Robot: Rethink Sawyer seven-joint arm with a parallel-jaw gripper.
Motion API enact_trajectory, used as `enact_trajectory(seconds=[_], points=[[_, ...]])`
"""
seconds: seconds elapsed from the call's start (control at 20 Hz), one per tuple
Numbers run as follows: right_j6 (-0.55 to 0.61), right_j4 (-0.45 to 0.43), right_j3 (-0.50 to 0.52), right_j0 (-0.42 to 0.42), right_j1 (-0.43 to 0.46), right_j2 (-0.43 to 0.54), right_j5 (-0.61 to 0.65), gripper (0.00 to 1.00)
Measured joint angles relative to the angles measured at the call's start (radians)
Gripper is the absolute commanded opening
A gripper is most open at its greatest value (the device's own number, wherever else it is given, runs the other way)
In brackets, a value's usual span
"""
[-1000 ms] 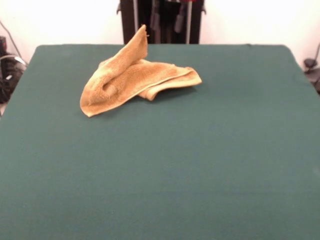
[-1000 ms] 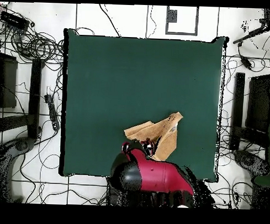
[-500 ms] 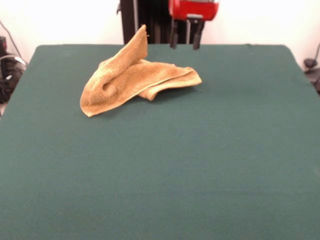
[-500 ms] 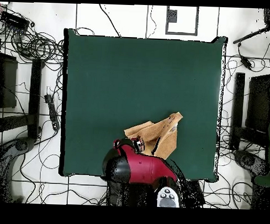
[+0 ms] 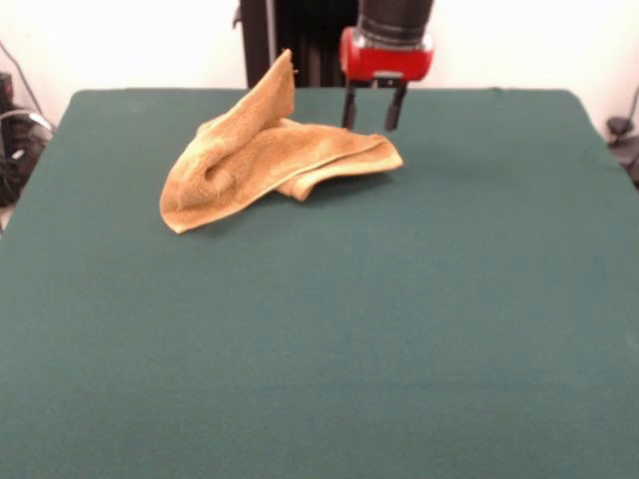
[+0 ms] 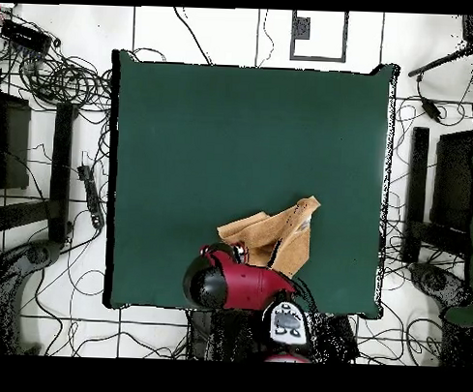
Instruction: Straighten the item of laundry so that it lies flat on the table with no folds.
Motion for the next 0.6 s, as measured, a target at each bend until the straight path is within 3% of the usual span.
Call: enact_trajectory(seconds=[0.45,0.6], points=[[0.0,0.038,-0.03,-0.003,0.133,-0.003,-0.096,1.0],[0.0,0.045,-0.029,0.003,0.135,-0.008,-0.109,1.0]])
